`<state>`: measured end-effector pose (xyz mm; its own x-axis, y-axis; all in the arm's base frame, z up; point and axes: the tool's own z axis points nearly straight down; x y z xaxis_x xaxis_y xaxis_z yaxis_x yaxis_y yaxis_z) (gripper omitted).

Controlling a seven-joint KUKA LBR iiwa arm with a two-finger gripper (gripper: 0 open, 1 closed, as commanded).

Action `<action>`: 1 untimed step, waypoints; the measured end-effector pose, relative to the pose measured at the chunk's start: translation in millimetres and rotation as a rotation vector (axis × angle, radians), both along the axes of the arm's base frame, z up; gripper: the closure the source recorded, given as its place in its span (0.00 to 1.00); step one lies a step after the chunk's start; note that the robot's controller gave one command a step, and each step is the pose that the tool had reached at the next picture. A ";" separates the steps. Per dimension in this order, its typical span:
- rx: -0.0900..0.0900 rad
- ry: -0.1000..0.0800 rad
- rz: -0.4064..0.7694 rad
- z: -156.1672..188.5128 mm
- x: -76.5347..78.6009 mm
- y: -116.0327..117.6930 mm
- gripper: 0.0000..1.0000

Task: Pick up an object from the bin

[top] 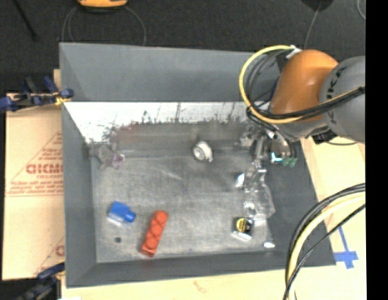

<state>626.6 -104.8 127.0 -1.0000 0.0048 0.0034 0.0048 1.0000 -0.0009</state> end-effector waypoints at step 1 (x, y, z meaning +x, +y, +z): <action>0.018 -0.025 0.028 -31.6 -10.4 -27.0 0.00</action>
Offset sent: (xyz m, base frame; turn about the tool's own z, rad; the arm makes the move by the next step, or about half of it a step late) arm -0.0256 -0.0533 -0.0551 -0.0264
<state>616.3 -131.8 95.4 -0.9995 -0.0234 -0.0217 -0.0238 0.9996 0.0169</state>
